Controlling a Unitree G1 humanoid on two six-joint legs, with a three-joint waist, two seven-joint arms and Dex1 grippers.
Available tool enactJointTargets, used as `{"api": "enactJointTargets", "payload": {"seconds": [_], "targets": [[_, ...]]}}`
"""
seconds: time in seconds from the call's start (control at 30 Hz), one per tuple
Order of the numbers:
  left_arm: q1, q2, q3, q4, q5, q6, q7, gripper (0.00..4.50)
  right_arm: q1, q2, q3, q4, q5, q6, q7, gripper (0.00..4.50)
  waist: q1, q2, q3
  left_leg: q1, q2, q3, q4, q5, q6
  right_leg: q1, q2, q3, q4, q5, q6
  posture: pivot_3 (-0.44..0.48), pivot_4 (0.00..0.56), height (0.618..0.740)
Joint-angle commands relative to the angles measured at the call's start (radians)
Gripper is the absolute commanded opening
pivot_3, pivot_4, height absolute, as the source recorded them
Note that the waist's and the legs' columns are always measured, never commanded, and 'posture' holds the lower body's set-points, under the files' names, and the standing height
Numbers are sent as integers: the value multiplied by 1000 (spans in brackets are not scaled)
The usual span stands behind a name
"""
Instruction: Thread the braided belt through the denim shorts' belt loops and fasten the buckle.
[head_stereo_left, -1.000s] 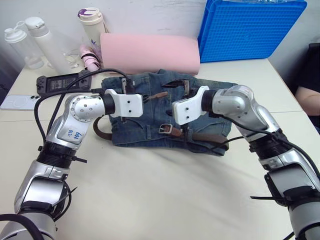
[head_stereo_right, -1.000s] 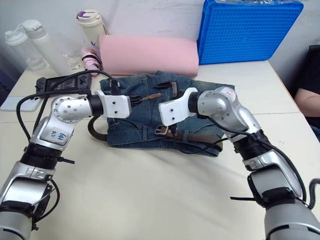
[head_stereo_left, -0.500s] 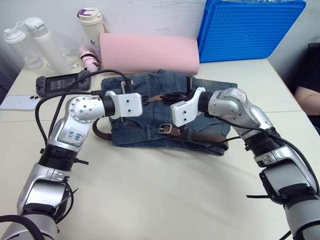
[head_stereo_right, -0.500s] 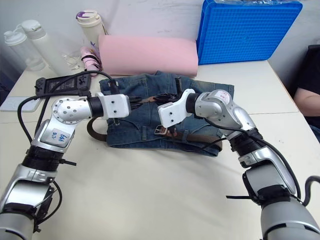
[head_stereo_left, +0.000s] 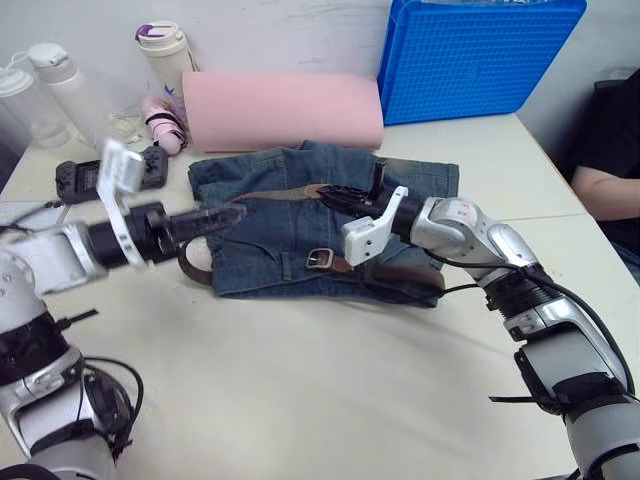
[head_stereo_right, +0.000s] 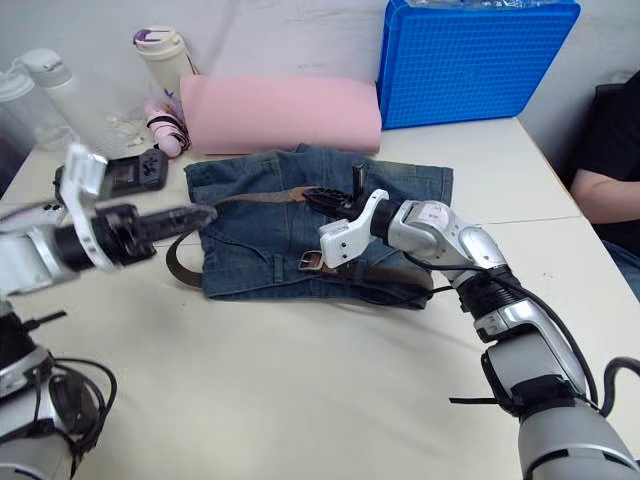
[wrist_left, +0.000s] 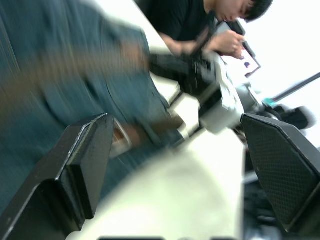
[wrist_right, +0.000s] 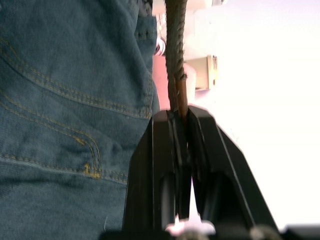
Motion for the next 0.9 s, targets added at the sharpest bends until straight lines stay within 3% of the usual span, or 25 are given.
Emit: {"api": "enactJointTargets", "payload": {"seconds": [0.03,0.1,0.33,0.43,0.6,0.7,0.9], "targets": [[105,37,-148,18,-579,-183,441,4405,10,7,-16,-72,-8,-20,-34,0,5,0,0,-2,-1,-2,1,0,0,0,0,0,0,0,0,0,150,740],[171,20,-233,25,-751,-317,645,4405,19,8,-16,-89,-6,-20,-28,0,6,0,0,-1,-2,-4,1,0,0,0,-1,5,0,0,0,0,150,740],[188,-254,-194,-43,-767,-527,1007,4405,61,2,-24,-151,9,-3,5,0,24,-1,-1,2,-5,1,1,0,-1,0,1,2,1,0,0,0,150,740],[166,-343,-169,-63,-767,-568,1110,4405,74,4,-28,-170,12,10,14,0,25,-1,-1,3,-5,5,0,0,0,0,1,2,1,0,0,0,150,740],[124,-414,-135,-57,-767,-575,1189,4405,83,4,-30,-185,13,22,23,0,24,-1,-1,5,-4,8,0,0,0,0,2,3,0,0,0,0,150,740],[123,-412,-133,-35,-767,-554,1208,3654,86,3,-28,-190,15,27,28,0,24,-1,-1,5,-4,9,-1,0,0,0,1,3,0,0,0,0,150,740],[124,-404,-131,-12,-767,-530,1240,768,104,10,-35,-210,50,37,49,0,26,-1,-1,5,-4,8,-1,0,0,1,1,3,-2,0,0,0,150,740]]}}
